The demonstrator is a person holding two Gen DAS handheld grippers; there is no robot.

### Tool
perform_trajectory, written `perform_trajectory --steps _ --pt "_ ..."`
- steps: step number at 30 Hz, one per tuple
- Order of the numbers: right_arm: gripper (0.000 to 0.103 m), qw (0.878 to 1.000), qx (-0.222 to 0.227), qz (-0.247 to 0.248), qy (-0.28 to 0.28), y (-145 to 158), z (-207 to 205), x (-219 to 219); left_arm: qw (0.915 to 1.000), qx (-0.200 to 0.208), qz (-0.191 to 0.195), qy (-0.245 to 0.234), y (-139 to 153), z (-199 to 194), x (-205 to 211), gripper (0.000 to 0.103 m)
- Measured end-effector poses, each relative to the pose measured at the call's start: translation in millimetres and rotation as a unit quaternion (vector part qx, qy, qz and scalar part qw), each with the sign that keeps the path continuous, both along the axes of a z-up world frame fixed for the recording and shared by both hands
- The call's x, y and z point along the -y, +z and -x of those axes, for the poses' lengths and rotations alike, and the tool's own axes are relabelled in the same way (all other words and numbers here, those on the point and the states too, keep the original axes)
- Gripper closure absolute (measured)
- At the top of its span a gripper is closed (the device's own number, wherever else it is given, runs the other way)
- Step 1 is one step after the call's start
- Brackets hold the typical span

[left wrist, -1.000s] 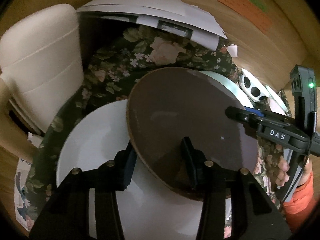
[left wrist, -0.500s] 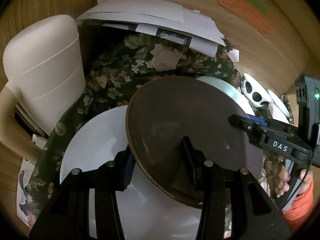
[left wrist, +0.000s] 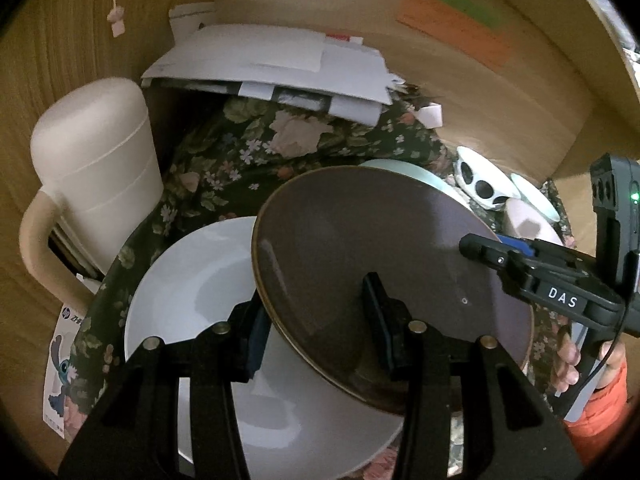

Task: Organize plates and bowls

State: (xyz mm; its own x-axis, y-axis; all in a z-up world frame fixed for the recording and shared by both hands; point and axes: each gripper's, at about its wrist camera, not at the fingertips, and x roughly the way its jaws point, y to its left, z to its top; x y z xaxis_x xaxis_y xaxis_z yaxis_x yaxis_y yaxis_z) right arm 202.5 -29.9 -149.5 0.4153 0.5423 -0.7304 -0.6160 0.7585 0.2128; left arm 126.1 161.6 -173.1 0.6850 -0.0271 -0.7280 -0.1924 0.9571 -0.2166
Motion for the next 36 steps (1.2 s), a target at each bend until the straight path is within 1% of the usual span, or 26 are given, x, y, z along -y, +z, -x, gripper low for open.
perform_trajectory --steps 12,20,26,36 --pt "0.07 0.999 0.023 -0.015 -0.026 23 34 38 0.9992 0.025 -0.015 -0.027 24 26 33 0.058" --pt "0.07 0.998 0.03 -0.02 -0.048 30 59 68 0.9979 0.032 -0.021 -0.052 32 44 62 0.058" --pt "0.07 0.997 0.029 -0.02 -0.069 29 75 93 0.9966 0.031 -0.021 -0.073 30 52 87 0.058" --pt "0.07 0.995 0.006 -0.012 -0.102 8 88 131 0.994 0.008 -0.02 -0.107 12 52 126 0.058"
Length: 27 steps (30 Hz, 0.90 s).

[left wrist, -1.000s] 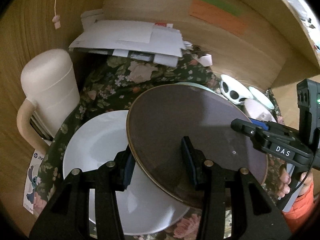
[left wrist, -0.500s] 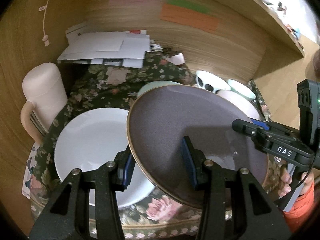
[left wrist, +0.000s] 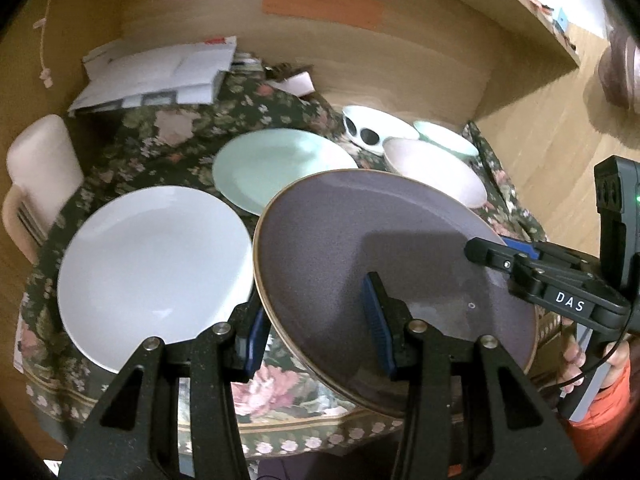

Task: Organize plates and bowls

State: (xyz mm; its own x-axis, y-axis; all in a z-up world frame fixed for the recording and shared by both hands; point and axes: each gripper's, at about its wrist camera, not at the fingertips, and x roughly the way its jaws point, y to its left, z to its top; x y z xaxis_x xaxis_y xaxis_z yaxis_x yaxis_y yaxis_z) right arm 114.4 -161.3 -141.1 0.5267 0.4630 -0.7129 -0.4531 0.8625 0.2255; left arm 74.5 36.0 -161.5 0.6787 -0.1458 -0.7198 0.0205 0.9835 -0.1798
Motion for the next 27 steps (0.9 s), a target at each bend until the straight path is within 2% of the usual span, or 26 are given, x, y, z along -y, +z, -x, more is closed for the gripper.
perform_trajectory --steps 19,27 --pt "0.07 0.998 -0.052 0.007 -0.035 -41 -14 33 0.9984 -0.052 -0.001 -0.024 -40 -33 33 0.058" --pt "0.07 0.998 -0.056 0.013 -0.035 -48 -23 36 0.9979 -0.062 0.001 -0.021 -50 -46 36 0.058"
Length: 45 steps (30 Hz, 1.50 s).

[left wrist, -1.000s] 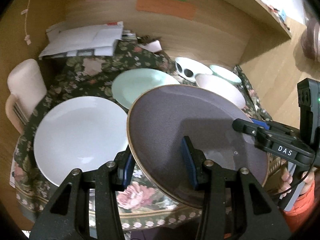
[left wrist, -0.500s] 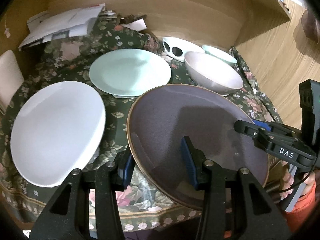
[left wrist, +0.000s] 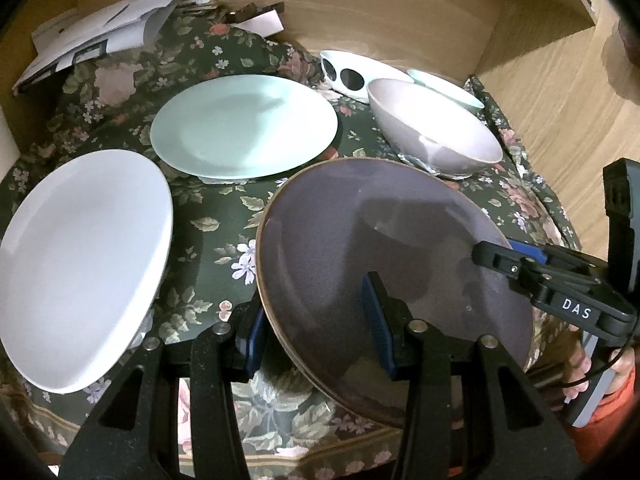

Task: Organize plates and bowls

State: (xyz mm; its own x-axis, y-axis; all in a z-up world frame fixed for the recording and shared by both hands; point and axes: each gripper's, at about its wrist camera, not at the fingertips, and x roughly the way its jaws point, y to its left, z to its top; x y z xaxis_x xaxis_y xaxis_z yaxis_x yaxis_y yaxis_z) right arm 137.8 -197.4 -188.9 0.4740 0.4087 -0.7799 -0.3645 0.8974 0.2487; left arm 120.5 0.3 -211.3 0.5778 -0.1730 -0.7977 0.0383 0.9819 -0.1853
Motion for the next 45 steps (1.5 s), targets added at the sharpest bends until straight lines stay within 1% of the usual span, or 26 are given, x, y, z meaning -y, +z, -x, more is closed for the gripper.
perform_trajectory --steps 10,12,14,17,20,22,24,26,28,29,31,32,33,39,42,45 --pt "0.07 1.0 0.005 0.006 -0.001 -3 -7 -5 0.9999 -0.008 0.0 0.01 -9 -10 -5 0.057" --pt "0.07 1.0 0.008 0.008 -0.001 -2 -6 -5 0.9997 -0.007 -0.018 0.013 -9 -11 -3 0.058" --pt "0.07 1.0 0.011 0.009 -0.003 1 -6 -4 0.9989 0.007 -0.045 0.013 -6 -9 0 0.058" --pt "0.069 1.0 0.016 0.012 -0.008 6 -4 -3 0.9985 0.018 -0.051 0.01 -1 -6 0 0.058" --pt "0.066 1.0 0.023 0.014 -0.01 13 -1 -3 0.9986 0.025 -0.046 0.012 6 -3 -4 0.054" --pt "0.061 0.999 0.032 0.014 -0.011 19 3 -3 0.9983 0.032 -0.045 0.017 11 1 -7 0.048" --pt "0.056 0.999 0.042 0.013 -0.01 26 8 -4 0.9977 0.044 -0.046 0.022 18 6 -12 0.045" --pt "0.056 0.999 0.051 0.011 -0.005 33 11 -9 0.9971 0.054 -0.046 0.027 26 12 -17 0.042" --pt "0.056 0.998 0.059 0.008 0.003 40 14 -16 0.9965 0.063 -0.045 0.032 33 17 -22 0.036" --pt "0.055 0.998 0.062 0.006 0.007 43 14 -19 0.996 0.069 -0.044 0.036 38 21 -27 0.035" --pt "0.048 0.997 0.07 0.001 0.014 49 16 -28 0.9953 0.076 -0.042 0.043 45 26 -34 0.032" --pt "0.043 0.997 0.077 -0.002 0.017 53 17 -33 0.9948 0.081 -0.041 0.048 49 29 -39 0.031" --pt "0.042 0.996 0.083 -0.003 0.021 56 19 -37 0.9943 0.083 -0.04 0.052 52 31 -43 0.029" --pt "0.041 0.995 0.088 -0.016 0.053 65 20 -66 0.9909 0.097 -0.042 0.083 63 46 -73 0.023" --pt "0.039 0.994 0.089 -0.021 0.066 66 20 -81 0.9895 0.099 -0.045 0.096 66 52 -89 0.019" --pt "0.039 0.993 0.087 -0.023 0.082 65 18 -101 0.9878 0.098 -0.048 0.111 65 57 -105 0.018"
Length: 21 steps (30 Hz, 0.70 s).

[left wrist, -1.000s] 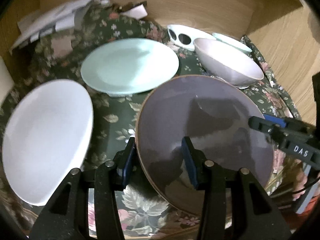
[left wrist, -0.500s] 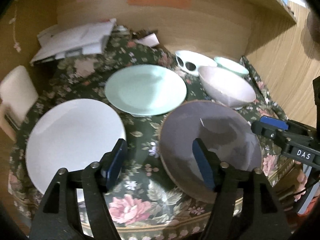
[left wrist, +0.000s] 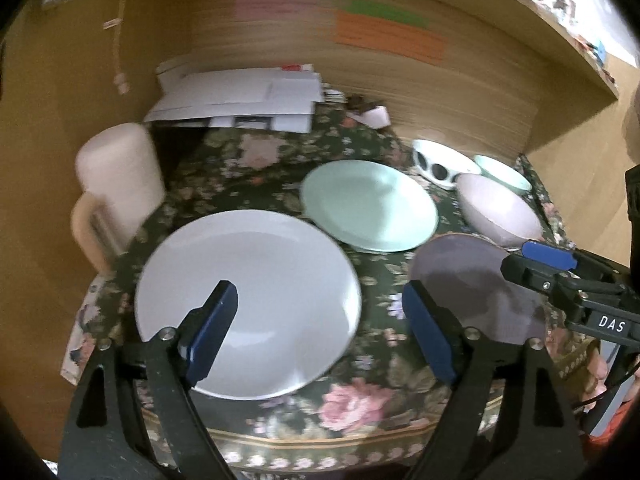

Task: Organize plates and bowls

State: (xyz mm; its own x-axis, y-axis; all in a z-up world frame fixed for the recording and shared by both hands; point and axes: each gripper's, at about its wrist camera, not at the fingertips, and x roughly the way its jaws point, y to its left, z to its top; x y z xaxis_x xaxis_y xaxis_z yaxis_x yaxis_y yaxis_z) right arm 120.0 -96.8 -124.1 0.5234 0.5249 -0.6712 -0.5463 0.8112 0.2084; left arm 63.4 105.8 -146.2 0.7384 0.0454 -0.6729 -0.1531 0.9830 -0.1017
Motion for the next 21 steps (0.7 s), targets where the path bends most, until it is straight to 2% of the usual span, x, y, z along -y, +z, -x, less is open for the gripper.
perform_trajectory --steps 13,21 --pt "0.038 0.997 -0.023 0.03 0.063 -20 -10 -73 0.9961 -0.042 0.021 0.074 -29 10 -77 0.018" --pt "0.038 0.993 -0.041 0.052 0.093 -35 -21 -113 0.9935 -0.063 0.035 0.088 -49 12 -104 0.018"
